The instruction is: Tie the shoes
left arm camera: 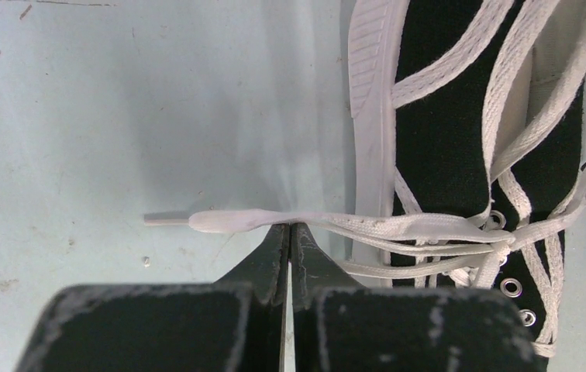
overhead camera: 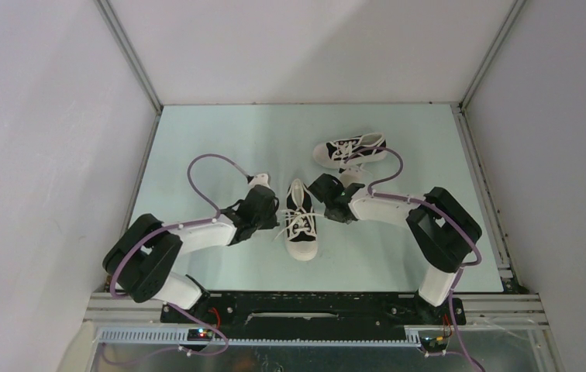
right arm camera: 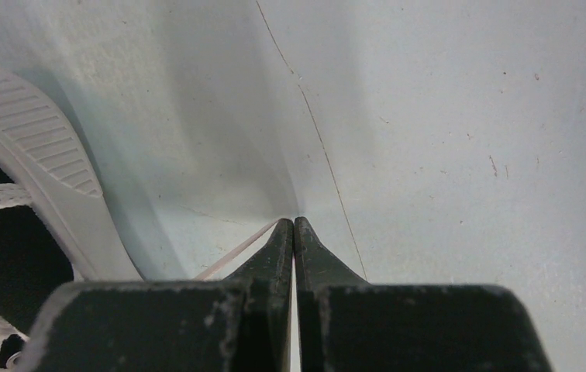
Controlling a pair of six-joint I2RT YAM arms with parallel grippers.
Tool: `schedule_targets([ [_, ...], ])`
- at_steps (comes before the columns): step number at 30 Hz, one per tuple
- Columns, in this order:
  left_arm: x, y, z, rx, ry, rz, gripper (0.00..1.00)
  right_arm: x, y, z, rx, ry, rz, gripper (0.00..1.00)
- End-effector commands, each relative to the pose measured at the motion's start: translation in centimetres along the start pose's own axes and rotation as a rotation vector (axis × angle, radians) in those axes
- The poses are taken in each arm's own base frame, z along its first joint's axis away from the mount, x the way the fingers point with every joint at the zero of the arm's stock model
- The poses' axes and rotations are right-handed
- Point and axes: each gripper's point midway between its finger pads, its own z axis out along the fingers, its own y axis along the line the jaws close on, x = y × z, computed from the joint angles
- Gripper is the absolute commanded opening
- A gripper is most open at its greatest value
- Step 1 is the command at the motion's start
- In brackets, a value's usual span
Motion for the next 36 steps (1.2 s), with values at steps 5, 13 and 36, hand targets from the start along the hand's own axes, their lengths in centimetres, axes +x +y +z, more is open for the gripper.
schedule_targets([
  [5,1.6,7.1,-0.6,-0.297,0.042,0.091,0.0,-1.0,-7.2,1.1,0.283,-0.073,-0.129,0.0],
  [13,-1.7,1.5,-2.3,-0.033,-0.019,0.083,0.19,-3.8,-1.6,-1.8,-0.006,-0.11,-0.149,0.17],
  [36,-5.4,-5.2,-14.1,0.405,-0.292,0.143,1.0,-9.1,-3.4,-16.5,-0.72,-0.485,-0.211,0.99],
])
